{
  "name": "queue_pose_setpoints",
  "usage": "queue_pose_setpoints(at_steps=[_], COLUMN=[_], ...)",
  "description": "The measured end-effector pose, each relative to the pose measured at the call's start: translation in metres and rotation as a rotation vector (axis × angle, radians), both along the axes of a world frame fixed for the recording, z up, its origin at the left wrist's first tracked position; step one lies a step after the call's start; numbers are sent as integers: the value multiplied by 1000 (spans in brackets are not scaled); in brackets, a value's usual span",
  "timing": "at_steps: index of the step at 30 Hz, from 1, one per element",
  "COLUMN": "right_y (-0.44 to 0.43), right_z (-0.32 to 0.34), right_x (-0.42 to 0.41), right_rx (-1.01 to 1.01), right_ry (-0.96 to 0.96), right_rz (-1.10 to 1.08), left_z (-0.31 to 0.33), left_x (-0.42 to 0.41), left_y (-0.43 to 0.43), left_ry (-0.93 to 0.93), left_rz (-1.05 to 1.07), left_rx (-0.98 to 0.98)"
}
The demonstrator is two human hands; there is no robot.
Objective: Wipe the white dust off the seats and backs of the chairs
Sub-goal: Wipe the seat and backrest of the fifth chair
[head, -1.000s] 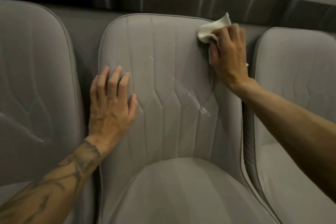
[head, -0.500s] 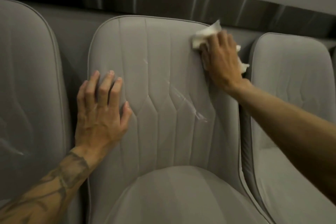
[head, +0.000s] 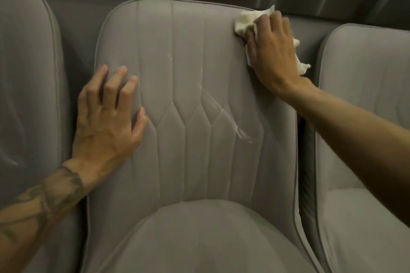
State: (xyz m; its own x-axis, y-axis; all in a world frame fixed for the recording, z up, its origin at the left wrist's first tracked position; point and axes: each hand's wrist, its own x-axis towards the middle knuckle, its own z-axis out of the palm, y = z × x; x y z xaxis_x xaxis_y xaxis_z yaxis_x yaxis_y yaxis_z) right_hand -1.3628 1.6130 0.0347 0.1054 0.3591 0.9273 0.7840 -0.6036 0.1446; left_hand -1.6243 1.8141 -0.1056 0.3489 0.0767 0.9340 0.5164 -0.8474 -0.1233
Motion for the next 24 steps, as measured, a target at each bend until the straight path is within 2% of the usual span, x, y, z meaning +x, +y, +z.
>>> queue_pose_setpoints(at_steps=[3, 7, 9, 11, 14, 16, 18, 21, 23, 24], right_y=[-5, -43, -56, -49, -23, -23, -40, -68, -72, -68], right_z=[-23, -98, -105, -79, -42, -60, -109, -178, -179, -167], right_x=[-4, -19, -18, -11, -8, -13, -25, -40, -38, -34], right_rx=[-13, -391, -528, -423, -140, -130, -264, -631, -748, -722], right_ry=[3, -118, -193, -191, -49, -44, -87, -202, -246, -243], right_rz=[24, 137, 148, 101, -19, -8, 73, 149, 132, 111], left_z=[1, 2, 1, 3, 2, -2, -2, -4, -5, -5], left_x=[-2, -4, -5, -4, -2, -2, 0, 2, 2, 2], left_y=[-2, -2, -5, -6, -4, -2, 1, 6, 6, 6], left_ry=[17, 39, 37, 34, 27, 5, -10, -23, -30, -30], left_rz=[13, 46, 43, 34, 30, 29, 13, 1, 0, 0], left_rx=[8, 22, 3, -1, 11, 16, 22, 23, 18, 20])
